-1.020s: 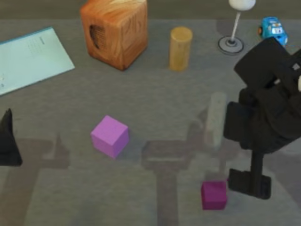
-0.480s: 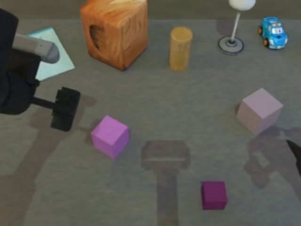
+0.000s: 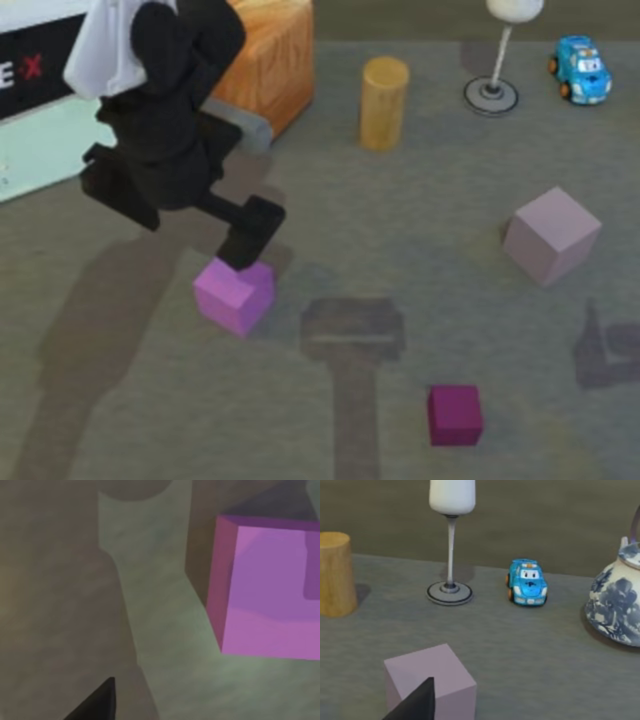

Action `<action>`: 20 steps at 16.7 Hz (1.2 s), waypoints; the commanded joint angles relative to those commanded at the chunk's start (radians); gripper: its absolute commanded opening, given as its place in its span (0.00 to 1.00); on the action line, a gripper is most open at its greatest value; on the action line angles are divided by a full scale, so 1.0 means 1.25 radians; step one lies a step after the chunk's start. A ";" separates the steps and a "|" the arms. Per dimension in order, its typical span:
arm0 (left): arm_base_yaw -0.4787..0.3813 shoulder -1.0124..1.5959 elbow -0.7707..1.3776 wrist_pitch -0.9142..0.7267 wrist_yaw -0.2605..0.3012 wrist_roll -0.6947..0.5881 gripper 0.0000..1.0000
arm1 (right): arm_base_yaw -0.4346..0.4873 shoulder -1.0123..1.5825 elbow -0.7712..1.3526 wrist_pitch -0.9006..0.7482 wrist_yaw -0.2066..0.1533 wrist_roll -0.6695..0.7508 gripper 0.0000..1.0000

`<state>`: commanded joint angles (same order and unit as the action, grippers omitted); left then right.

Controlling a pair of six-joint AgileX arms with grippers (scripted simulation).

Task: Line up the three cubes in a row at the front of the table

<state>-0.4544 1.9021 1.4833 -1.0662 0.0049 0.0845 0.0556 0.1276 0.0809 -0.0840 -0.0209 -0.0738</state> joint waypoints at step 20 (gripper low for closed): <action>-0.028 0.204 -0.043 0.181 -0.002 0.009 1.00 | -0.036 -0.102 -0.065 0.067 0.017 0.059 1.00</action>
<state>-0.4893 2.1569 1.4297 -0.8405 0.0026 0.0953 0.0100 0.0000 0.0000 0.0000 0.0000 0.0000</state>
